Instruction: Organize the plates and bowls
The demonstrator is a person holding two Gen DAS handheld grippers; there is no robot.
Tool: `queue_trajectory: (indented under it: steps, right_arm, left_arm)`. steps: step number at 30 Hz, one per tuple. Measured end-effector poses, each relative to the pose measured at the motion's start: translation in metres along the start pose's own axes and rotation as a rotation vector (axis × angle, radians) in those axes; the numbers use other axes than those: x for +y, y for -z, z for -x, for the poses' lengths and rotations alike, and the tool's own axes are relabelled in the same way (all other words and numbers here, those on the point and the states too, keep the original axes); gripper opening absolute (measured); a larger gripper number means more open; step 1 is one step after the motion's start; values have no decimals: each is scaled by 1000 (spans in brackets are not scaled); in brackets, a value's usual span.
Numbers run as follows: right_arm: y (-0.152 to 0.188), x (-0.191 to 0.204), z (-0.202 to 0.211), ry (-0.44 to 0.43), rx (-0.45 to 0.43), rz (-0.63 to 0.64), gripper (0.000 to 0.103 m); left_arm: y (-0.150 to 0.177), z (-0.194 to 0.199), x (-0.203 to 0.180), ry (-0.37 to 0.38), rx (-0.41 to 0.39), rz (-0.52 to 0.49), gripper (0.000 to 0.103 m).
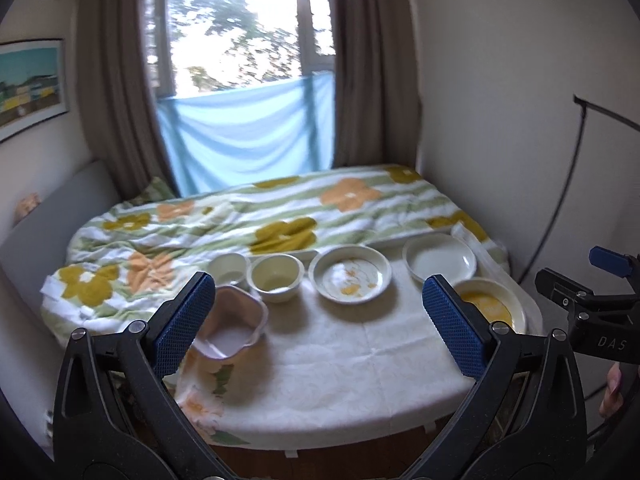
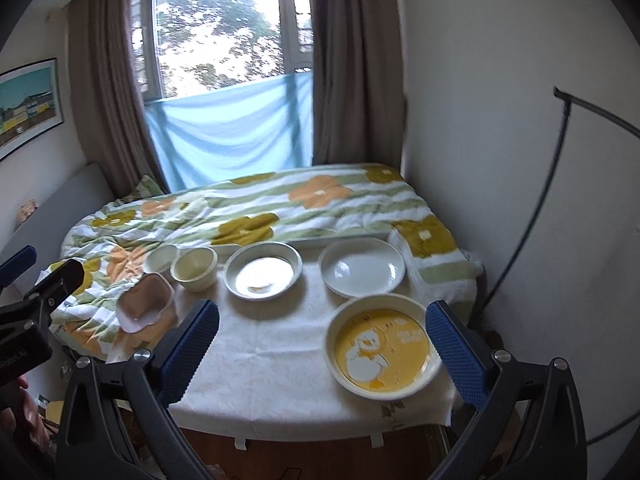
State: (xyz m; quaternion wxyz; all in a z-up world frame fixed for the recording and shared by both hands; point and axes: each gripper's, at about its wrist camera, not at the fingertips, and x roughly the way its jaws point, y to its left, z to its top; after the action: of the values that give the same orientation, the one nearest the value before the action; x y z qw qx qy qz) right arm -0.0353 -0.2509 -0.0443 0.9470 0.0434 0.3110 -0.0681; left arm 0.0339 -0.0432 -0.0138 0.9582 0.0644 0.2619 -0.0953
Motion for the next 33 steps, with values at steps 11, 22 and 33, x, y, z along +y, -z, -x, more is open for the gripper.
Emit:
queue_trajectory:
  steps: [11,22,33]
  right_arm:
    - [51,-94,-65,-13,186,-159,103]
    - [91,-173,-171,-171,389,-282,69]
    - [101,-202,-226,-222,470,-296,33]
  left_arm:
    - [29,-126,-84,279,236,-81,103]
    - [86,-271,-157,472,548,-84,94]
    - [118,-330,-172,520,695,-30,42]
